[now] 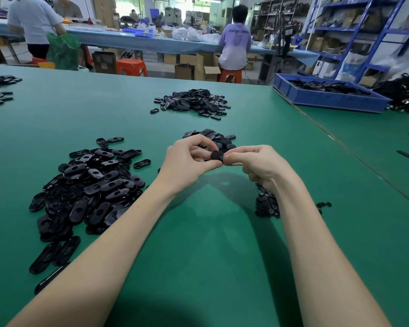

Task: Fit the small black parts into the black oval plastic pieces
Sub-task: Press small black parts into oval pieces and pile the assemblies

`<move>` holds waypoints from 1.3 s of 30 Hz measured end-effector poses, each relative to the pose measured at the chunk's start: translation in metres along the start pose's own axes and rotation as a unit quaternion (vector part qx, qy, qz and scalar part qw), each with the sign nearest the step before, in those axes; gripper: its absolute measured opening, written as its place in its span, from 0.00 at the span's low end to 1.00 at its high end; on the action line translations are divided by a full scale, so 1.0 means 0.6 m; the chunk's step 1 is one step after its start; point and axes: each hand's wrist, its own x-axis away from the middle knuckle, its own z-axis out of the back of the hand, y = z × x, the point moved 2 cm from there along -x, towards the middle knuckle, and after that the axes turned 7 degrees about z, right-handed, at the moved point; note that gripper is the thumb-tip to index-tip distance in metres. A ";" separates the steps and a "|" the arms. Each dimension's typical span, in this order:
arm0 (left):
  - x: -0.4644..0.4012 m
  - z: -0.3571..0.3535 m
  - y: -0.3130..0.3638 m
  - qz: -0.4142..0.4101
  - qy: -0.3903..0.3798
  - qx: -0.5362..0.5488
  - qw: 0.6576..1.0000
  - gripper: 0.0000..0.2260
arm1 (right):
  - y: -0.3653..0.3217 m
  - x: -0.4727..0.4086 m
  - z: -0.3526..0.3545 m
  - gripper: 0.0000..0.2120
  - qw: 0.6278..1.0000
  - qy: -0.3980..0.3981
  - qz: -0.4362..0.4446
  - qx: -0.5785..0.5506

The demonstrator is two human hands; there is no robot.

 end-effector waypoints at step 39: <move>0.001 0.007 -0.012 0.153 -0.067 0.122 0.978 0.08 | 0.001 0.001 -0.016 0.05 0.995 -0.007 0.065 0.078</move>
